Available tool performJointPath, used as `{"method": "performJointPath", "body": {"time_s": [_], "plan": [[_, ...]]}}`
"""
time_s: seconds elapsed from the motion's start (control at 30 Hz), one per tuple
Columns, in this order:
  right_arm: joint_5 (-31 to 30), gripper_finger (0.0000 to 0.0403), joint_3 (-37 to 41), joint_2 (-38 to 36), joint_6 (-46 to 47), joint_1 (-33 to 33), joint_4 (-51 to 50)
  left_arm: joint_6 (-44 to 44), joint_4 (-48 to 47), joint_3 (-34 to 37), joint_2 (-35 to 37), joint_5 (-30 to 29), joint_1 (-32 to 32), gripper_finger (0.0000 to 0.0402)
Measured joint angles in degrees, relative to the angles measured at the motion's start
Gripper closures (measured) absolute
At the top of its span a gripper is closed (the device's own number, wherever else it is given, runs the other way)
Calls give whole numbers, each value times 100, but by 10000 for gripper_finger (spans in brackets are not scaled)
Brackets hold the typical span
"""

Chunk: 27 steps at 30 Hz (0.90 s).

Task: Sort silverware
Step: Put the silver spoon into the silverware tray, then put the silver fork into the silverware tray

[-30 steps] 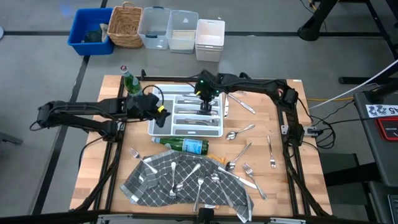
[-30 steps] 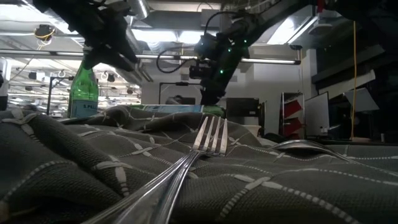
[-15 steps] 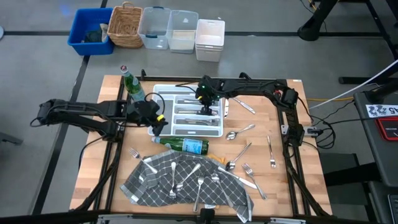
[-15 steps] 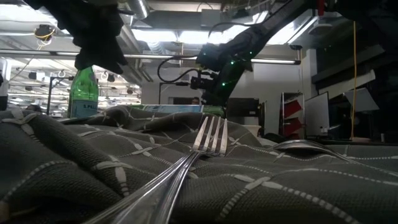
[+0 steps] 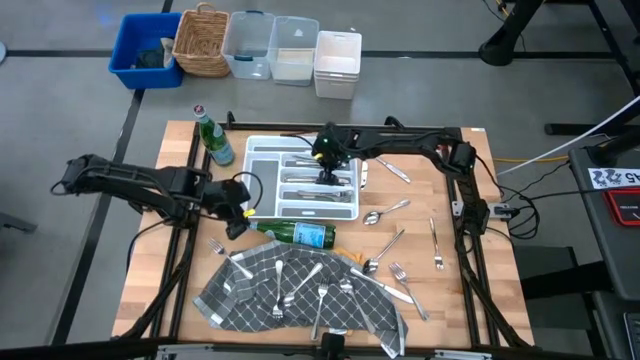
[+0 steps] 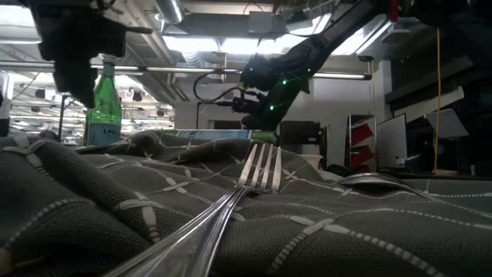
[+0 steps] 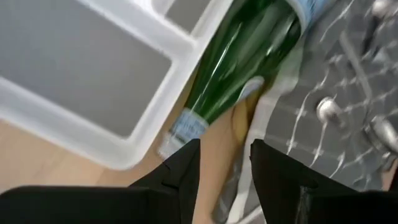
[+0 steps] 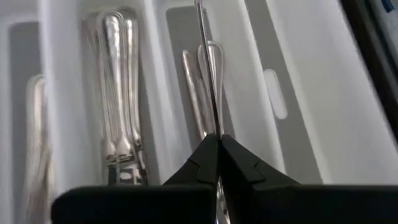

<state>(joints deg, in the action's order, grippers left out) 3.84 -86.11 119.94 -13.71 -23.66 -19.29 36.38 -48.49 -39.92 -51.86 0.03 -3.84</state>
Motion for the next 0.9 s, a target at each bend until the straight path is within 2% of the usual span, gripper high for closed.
{"method": "performJointPath", "body": {"time_s": [0.17,0.47,0.67,0.9], "plan": [[-45,377,-1,89,103,7,-78,-67,-308,0,-2,24,-203,274],[-362,300,-99,92,591,7,-54,-562,-863,0,-2,269,-525,274],[69,293,-500,92,779,108,-426,-1138,-1592,48,-2,592,-793,274],[179,292,-1037,92,729,429,-597,-1443,-1000,585,-4,748,-1201,274]]}}
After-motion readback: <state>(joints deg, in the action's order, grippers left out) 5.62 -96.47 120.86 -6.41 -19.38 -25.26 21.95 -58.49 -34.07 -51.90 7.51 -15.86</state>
